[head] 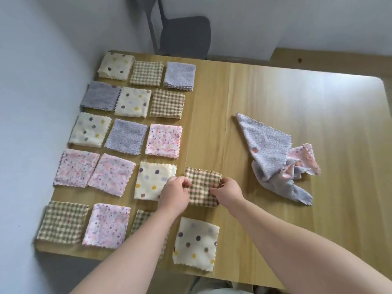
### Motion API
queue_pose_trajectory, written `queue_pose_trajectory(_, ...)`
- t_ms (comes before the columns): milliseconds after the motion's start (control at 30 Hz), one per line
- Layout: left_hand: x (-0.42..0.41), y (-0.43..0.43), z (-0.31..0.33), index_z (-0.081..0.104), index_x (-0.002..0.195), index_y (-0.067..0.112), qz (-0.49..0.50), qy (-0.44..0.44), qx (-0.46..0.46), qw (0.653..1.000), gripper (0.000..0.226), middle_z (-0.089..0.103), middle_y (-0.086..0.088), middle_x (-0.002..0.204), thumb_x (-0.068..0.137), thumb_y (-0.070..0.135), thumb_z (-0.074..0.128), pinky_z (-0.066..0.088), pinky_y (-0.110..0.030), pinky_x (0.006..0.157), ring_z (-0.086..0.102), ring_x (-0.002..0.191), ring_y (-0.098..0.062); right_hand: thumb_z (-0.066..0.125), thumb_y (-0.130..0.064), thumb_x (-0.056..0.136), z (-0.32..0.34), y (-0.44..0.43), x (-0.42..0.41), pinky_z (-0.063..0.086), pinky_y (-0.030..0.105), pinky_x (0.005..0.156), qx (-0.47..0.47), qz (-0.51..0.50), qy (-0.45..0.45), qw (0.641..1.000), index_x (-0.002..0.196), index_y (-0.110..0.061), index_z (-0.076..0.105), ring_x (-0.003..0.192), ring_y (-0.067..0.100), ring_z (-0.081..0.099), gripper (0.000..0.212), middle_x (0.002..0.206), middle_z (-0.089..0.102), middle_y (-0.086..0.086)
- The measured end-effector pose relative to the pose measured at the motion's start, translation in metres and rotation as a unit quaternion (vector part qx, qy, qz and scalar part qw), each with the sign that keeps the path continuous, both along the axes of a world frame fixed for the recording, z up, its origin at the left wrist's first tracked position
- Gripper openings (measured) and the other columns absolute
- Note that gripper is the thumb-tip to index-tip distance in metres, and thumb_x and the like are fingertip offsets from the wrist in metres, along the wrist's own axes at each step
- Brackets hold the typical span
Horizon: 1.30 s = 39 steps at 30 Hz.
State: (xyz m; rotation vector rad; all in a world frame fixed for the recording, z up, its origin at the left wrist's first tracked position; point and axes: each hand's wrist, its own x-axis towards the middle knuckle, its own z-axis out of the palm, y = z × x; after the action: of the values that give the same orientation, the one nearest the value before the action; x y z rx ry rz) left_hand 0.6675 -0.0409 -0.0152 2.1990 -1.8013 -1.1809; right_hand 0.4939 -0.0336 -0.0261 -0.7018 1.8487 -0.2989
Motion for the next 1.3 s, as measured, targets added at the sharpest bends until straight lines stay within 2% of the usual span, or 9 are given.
queue_pose_trajectory(133, -0.003, 0.002, 0.002, 0.066, 0.105, 0.028, -0.046, -0.092, -0.023, 0.994, 0.019, 0.046, 0.01, 0.116, 0.098, 0.016, 0.052, 0.046, -0.025, 0.07, 0.049, 0.1, -0.012, 0.064, -0.025, 0.09, 0.007, -0.001, -0.006, 0.045, 0.021, 0.058, 0.006, 0.034, 0.058, 0.998, 0.126, -0.017, 0.059, 0.083, 0.011, 0.063, 0.038, 0.105, 0.066, -0.002)
queue_pose_trajectory(300, -0.028, 0.003, 0.014, 0.063, 0.1, 0.029, -0.075, -0.079, -0.023, 0.994, 0.02, 0.044, 0.01, 0.112, 0.098, 0.015, 0.049, 0.046, -0.029, 0.068, 0.049, 0.096, -0.012, 0.06, -0.027, 0.092, 0.024, 0.01, -0.035, 0.048, 0.025, 0.061, -0.007, 0.029, 0.077, 0.997, 0.118, -0.022, 0.058, 0.081, 0.011, 0.065, 0.027, 0.104, 0.066, -0.003)
queue_pose_trajectory(400, -0.056, 0.003, 0.022, 0.062, 0.097, 0.03, -0.124, -0.039, -0.022, 0.991, 0.022, 0.046, 0.011, 0.11, 0.097, 0.014, 0.047, 0.043, -0.027, 0.062, 0.055, 0.088, -0.012, 0.06, -0.024, 0.091, 0.038, 0.023, -0.061, 0.056, 0.031, 0.073, -0.031, 0.002, 0.082, 0.996, 0.11, -0.021, 0.063, 0.087, 0.015, 0.068, 0.019, 0.102, 0.07, -0.003)
queue_pose_trajectory(467, -0.079, 0.005, 0.029, 0.066, 0.101, 0.029, -0.168, -0.011, -0.037, 0.985, 0.023, 0.049, 0.01, 0.112, 0.097, 0.017, 0.047, 0.044, -0.028, 0.067, 0.057, 0.092, -0.014, 0.06, -0.022, 0.09, 0.049, 0.034, -0.085, 0.055, 0.03, 0.077, -0.043, -0.012, 0.098, 0.994, 0.106, -0.021, 0.065, 0.091, 0.016, 0.068, 0.017, 0.099, 0.07, -0.004)
queue_pose_trajectory(600, -0.129, 0.014, 0.041, 0.069, 0.106, 0.027, -0.234, 0.038, -0.052, 0.97, 0.023, 0.052, 0.006, 0.114, 0.097, 0.02, 0.048, 0.048, -0.031, 0.085, 0.059, 0.104, -0.018, 0.059, -0.017, 0.088, 0.069, 0.061, -0.137, 0.049, 0.026, 0.064, -0.05, -0.058, 0.119, 0.99, 0.098, -0.021, 0.066, 0.084, 0.017, 0.069, 0.012, 0.091, 0.071, -0.004)
queue_pose_trajectory(867, -0.231, 0.049, 0.056, 0.07, 0.104, 0.026, -0.268, 0.065, -0.044, 0.96, 0.022, 0.056, 0.002, 0.115, 0.093, 0.019, 0.052, 0.047, -0.03, 0.095, 0.06, 0.11, -0.019, 0.06, -0.008, 0.092, 0.082, 0.106, -0.229, 0.05, 0.028, 0.054, -0.081, -0.15, 0.088, 0.981, 0.095, -0.014, 0.068, 0.065, 0.017, 0.068, 0.01, 0.082, 0.072, 0.006)
queue_pose_trajectory(1100, -0.335, 0.105, 0.068, 0.072, 0.1, 0.025, -0.205, 0.064, -0.062, 0.975, 0.022, 0.059, 0.004, 0.118, 0.092, 0.014, 0.054, 0.045, -0.026, 0.099, 0.061, 0.11, -0.014, 0.062, -0.011, 0.095, 0.081, 0.139, -0.331, 0.054, 0.035, 0.064, -0.133, -0.117, 0.021, 0.984, 0.095, -0.017, 0.069, 0.072, 0.017, 0.073, 0.009, 0.091, 0.073, 0.003)
queue_pose_trajectory(1200, -0.389, 0.133, 0.074, 0.069, 0.088, 0.032, -0.103, 0.073, -0.081, 0.989, 0.02, 0.06, 0.005, 0.109, 0.091, 0.016, 0.058, 0.048, -0.026, 0.093, 0.061, 0.098, -0.011, 0.062, -0.012, 0.095, 0.08, 0.143, -0.394, 0.055, 0.035, 0.064, -0.159, -0.042, 0.004, 0.986, 0.094, -0.019, 0.069, 0.073, 0.017, 0.073, 0.01, 0.091, 0.073, 0.002)
queue_pose_trajectory(1300, -0.435, 0.168, 0.085, 0.067, 0.081, 0.034, 0.061, 0.088, -0.128, 0.986, 0.019, 0.062, 0.01, 0.099, 0.091, 0.018, 0.064, 0.048, -0.02, 0.08, 0.059, 0.084, -0.002, 0.06, -0.015, 0.096, 0.099, 0.14, -0.442, 0.053, 0.029, 0.058, -0.184, 0.072, -0.011, 0.98, 0.095, -0.023, 0.068, 0.075, 0.015, 0.072, 0.012, 0.089, 0.072, -0.001)
